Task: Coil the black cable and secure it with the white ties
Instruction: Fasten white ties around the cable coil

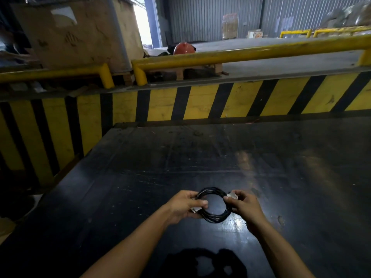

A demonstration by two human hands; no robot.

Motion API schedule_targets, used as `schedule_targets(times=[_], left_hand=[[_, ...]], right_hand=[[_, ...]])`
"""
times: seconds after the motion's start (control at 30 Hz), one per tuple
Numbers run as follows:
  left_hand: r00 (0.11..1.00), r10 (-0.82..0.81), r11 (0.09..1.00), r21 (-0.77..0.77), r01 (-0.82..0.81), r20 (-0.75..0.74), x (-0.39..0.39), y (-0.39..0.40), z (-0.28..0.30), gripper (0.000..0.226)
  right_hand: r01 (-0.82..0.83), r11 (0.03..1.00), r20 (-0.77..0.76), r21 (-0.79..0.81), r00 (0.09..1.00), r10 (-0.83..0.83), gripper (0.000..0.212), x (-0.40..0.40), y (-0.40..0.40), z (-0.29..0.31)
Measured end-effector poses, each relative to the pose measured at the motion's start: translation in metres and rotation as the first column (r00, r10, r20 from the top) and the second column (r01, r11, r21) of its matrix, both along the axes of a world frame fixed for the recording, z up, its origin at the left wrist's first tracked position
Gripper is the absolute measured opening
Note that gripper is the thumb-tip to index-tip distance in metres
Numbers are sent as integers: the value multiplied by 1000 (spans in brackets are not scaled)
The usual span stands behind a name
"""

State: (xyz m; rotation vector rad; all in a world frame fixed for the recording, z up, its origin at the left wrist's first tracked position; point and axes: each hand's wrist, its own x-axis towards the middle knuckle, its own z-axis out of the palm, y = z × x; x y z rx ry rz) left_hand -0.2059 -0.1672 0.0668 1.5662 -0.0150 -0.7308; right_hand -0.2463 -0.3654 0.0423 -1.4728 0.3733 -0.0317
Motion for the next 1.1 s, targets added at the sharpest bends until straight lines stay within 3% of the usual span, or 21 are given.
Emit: schedule_targets(times=[0.23, 0.43, 0.6, 0.8, 1.1], left_hand=[[968, 184, 982, 76, -174, -168, 3, -4, -53, 19], [933, 310, 940, 205, -272, -184, 24, -7, -88, 32], [919, 359, 918, 238, -316, -164, 62, -5, -100, 29], [915, 383, 901, 271, -339, -128, 99, -2, -112, 39], [920, 377, 898, 285, -334, -110, 112, -3, -121, 37]], right_hand=[[8, 994, -185, -107, 982, -27, 30, 6, -4, -56], [-56, 967, -318, -249, 948, -28, 45, 30, 4, -88], [-95, 926, -338, -366, 940, -37, 52, 68, 11, -95], [-114, 911, -347, -397, 937, -34, 51, 105, 23, -93], [-203, 813, -358, -546, 934, -7, 50, 108, 26, -86]])
